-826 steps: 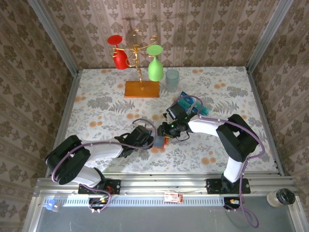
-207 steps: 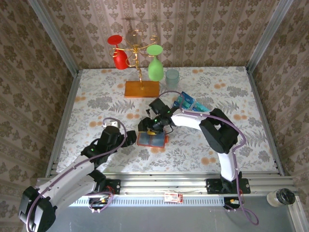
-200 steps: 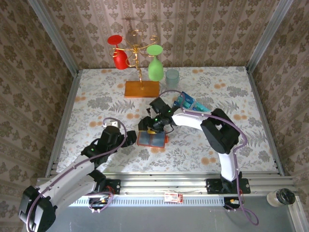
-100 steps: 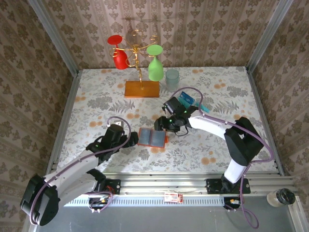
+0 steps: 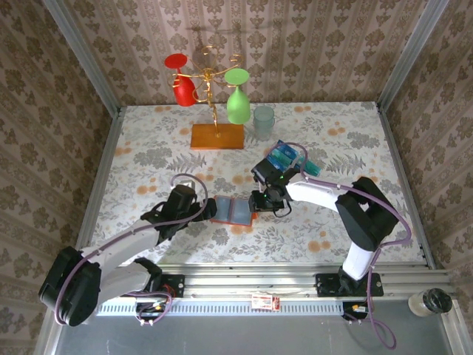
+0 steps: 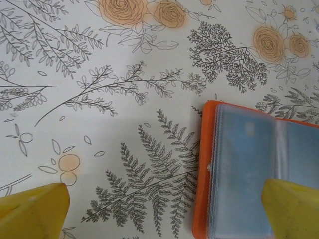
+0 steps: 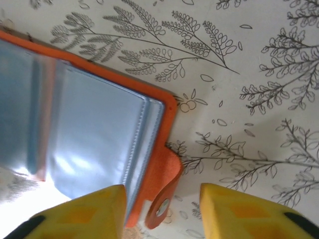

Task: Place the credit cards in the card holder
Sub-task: Move the card holder to the center of the table.

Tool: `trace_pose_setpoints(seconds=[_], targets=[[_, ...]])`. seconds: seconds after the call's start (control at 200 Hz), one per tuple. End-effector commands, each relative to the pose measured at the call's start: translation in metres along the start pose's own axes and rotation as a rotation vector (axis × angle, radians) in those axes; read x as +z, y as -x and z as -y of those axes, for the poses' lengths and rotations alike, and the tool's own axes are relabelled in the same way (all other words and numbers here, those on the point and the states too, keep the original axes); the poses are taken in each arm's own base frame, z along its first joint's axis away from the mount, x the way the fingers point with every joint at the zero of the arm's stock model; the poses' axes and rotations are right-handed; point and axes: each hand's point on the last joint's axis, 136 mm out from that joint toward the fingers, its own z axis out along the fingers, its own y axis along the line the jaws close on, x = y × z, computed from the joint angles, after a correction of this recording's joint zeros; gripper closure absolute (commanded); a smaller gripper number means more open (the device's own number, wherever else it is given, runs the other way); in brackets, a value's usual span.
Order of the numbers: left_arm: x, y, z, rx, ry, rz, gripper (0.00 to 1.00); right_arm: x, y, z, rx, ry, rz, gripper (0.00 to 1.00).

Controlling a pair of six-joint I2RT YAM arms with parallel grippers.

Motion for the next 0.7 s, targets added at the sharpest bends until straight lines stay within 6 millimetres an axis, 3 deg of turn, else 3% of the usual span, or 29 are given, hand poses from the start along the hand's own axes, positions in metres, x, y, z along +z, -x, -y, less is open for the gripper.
trace_pose_setpoints(seconds=[0.0, 0.14, 0.245, 0.525, 0.57, 0.695], targets=[[-0.001, 0.015, 0.017, 0.016, -0.046, 0.033, 0.0, 0.004, -0.002, 0.013, -0.011, -0.065, -0.013, 0.76], [0.001, 0.015, 0.02, 0.018, -0.051, 0.029, 0.0, 0.0, 0.0, 0.023, 0.004, -0.086, 0.003, 0.94], [0.003, 0.014, 0.02, 0.019, -0.048, 0.027, 0.0, -0.003, -0.003, 0.032, 0.019, -0.095, 0.008, 1.0], [0.007, 0.014, 0.027, 0.027, -0.057, 0.013, 0.0, -0.017, -0.003, 0.056, 0.055, -0.116, 0.025, 1.0], [0.007, 0.013, 0.028, 0.028, -0.057, 0.012, 0.0, -0.019, -0.003, 0.059, 0.059, -0.12, 0.024, 0.95], [0.008, 0.014, 0.029, 0.029, -0.06, 0.012, 0.0, -0.031, 0.004, 0.056, 0.051, -0.093, 0.045, 0.68]])
